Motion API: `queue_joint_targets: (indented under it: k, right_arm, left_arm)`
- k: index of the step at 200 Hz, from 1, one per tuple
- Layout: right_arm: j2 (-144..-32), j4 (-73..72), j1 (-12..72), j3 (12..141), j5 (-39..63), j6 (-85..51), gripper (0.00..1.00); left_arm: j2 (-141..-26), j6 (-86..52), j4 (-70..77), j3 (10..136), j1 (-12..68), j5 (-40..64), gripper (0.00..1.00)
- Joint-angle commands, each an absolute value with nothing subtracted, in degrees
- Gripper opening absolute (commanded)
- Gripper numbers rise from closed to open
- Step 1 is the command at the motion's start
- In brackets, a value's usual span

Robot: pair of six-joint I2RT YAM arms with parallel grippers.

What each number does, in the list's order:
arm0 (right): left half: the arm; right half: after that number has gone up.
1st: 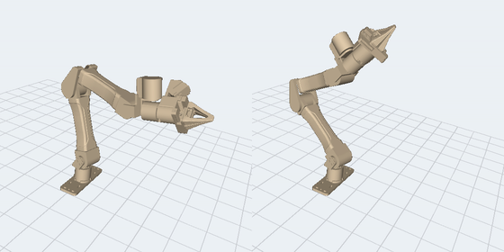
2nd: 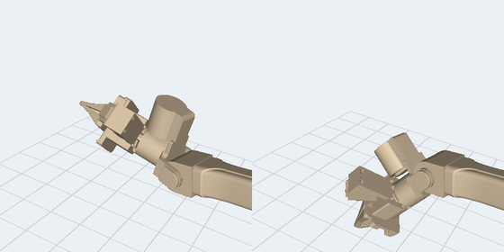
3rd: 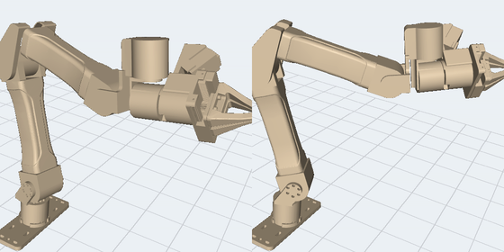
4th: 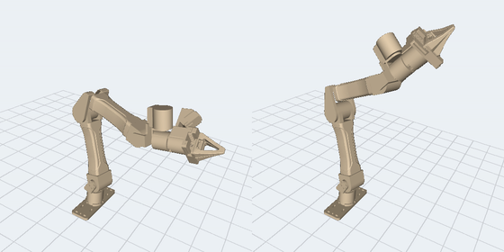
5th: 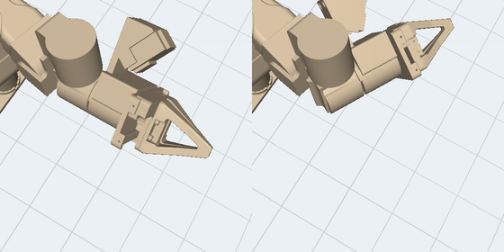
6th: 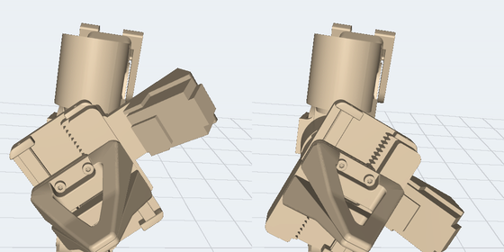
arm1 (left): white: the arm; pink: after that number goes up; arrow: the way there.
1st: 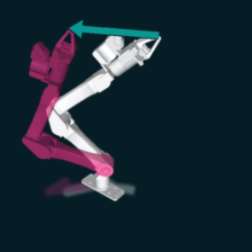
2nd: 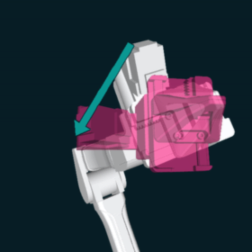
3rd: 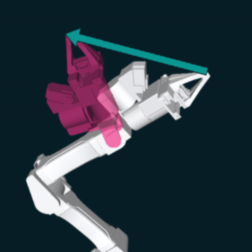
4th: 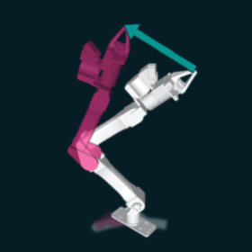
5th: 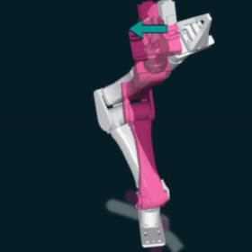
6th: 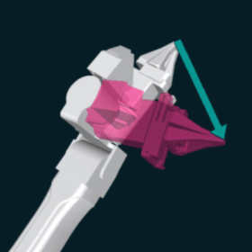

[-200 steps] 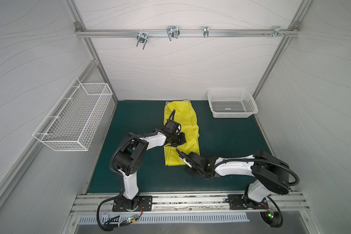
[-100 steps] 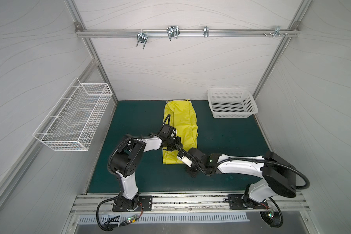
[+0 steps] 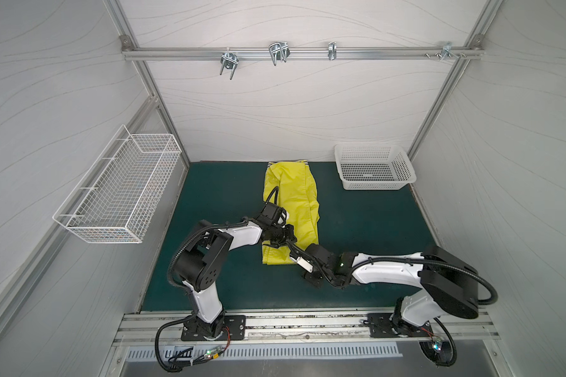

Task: Roll up the long pants
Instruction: Roll the long pant at the center of the board.

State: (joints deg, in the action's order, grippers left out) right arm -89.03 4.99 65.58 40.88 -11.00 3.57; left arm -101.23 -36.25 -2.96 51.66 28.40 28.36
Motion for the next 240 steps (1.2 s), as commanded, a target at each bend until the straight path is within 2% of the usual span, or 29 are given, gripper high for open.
queue_joint_targets:
  k: [1,56,61,65,70,100,104,109,112,115,196,240]
  right_arm:
    - [-90.59,-1.23,65.18,42.11,-14.97,8.78,0.54]
    - [-85.29,5.06,69.48,45.18,-20.19,11.29,0.62]
    - [-84.46,5.61,69.63,45.18,-19.7,11.25,0.64]
    - [-83.83,6.04,69.75,45.22,-19.52,11.18,0.74]
    - [-83.01,6.46,69.92,45.33,-19.75,11.09,0.77]
    - [-77.53,9.33,70.23,46.08,-18.78,11.1,0.78]
    - [-77.06,9.1,70.22,45.99,-18.54,11.28,0.84]
    - [-76.73,8.41,70.29,45.53,-18.59,11.96,0.88]
    - [-76.65,7.87,70.25,45.27,-18.81,12.38,0.97]
    - [-76.88,7.38,70.16,45.09,-18.89,12.8,0.99]
    - [-92.8,-0.31,64.21,46.74,-12.35,18.67,0.98]
    - [-99.71,-8.17,63.11,47.65,-14.0,19.78,0.97]
  left_arm:
    - [-99.93,-37.85,-1.65,51.94,25.58,29.76,0.0]
    - [-95.61,-36.11,-7.33,53.96,23.82,30.69,0.0]
    - [-95.26,-36.16,-7.32,53.92,23.75,30.92,0.0]
    - [-94.95,-36.13,-7.3,53.88,23.74,31.08,0.0]
    - [-94.64,-36.16,-7.27,53.88,23.73,31.35,0.0]
    - [-94.17,-36.83,-7.38,53.88,23.47,32.34,0.0]
    - [-94.22,-36.86,-7.3,53.87,23.47,32.35,0.0]
    - [-94.33,-36.91,-7.22,53.94,23.38,32.35,0.0]
    - [-94.51,-36.94,-7.14,54.02,23.34,32.37,0.0]
    - [-94.58,-36.96,-7.05,53.97,23.25,32.42,0.0]
    - [-103.51,-40.75,-2.66,58.54,17.75,38.49,0.0]
    - [-105.76,-40.91,-2.27,60.64,17.67,39.41,0.0]
